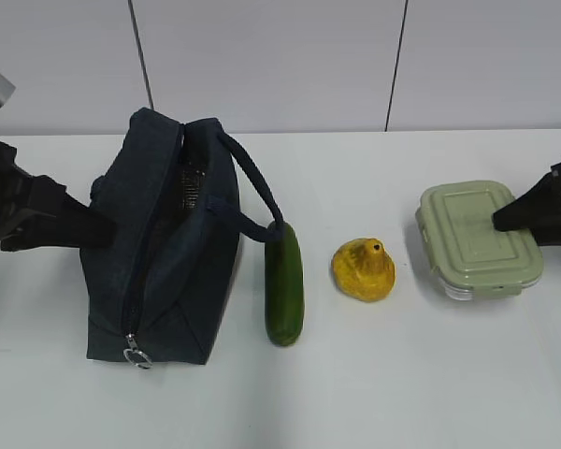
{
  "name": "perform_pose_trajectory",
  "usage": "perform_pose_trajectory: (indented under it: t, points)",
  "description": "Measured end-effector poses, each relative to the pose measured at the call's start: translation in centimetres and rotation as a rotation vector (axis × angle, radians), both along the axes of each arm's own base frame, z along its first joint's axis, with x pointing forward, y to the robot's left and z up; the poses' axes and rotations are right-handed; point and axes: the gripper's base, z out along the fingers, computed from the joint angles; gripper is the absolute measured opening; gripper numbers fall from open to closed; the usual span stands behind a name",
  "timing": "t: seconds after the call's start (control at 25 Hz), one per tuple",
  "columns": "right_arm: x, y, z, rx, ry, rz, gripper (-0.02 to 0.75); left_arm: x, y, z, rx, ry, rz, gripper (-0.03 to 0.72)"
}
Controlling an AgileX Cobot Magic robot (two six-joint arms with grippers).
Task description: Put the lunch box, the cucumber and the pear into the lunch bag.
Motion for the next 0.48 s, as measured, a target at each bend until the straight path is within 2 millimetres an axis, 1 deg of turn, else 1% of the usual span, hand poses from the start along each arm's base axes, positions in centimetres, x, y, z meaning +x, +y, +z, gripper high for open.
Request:
perform_pose_trajectory:
  t: [0.32, 0.44, 0.48]
  points:
    - [-0.2, 0.3, 2.6, 0.02, -0.039, -0.053, 0.391, 0.0, 0.0, 0.0, 0.0, -0.001, -0.001, 0.004]
    - [-0.2, 0.9, 4.1, 0.027, -0.076, -0.057, 0.391, 0.0, 0.0, 0.0, 0.001, -0.002, -0.003, 0.004]
    - [-0.1, 1.5, 4.5, 0.03, -0.089, -0.048, 0.391, 0.0, 0.0, 0.0, 0.002, -0.003, -0.003, 0.004]
